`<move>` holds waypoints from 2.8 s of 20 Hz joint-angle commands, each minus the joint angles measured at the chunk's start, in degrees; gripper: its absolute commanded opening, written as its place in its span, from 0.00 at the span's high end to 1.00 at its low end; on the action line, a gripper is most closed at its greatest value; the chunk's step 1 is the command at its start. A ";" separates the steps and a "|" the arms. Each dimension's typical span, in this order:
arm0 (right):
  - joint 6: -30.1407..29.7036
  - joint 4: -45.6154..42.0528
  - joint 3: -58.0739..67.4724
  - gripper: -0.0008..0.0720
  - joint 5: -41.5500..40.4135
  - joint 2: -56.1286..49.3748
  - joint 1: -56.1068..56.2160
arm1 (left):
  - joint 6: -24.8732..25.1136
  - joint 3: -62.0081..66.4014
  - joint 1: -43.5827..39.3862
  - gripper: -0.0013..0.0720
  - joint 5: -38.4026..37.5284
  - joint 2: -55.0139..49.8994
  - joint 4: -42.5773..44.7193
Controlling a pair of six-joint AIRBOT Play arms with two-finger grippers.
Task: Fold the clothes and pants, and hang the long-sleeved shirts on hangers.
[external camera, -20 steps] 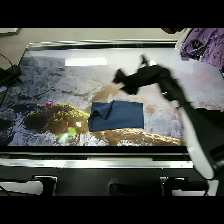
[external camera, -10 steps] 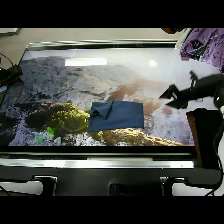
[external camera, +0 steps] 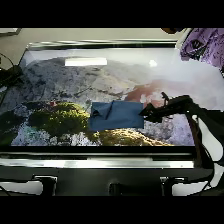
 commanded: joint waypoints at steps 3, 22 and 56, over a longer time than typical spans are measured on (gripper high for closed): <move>-1.05 1.57 -0.42 0.94 7.98 -1.22 5.20 | 0.02 0.02 -0.02 0.96 -0.09 0.02 -0.02; 27.98 -21.66 39.71 0.95 -1.05 4.46 -21.49 | 0.00 0.02 -2.73 0.96 -1.03 0.02 -0.44; 42.58 -67.06 9.64 0.95 -20.20 27.08 -32.37 | 0.02 0.02 -3.82 0.96 -5.16 0.02 -0.42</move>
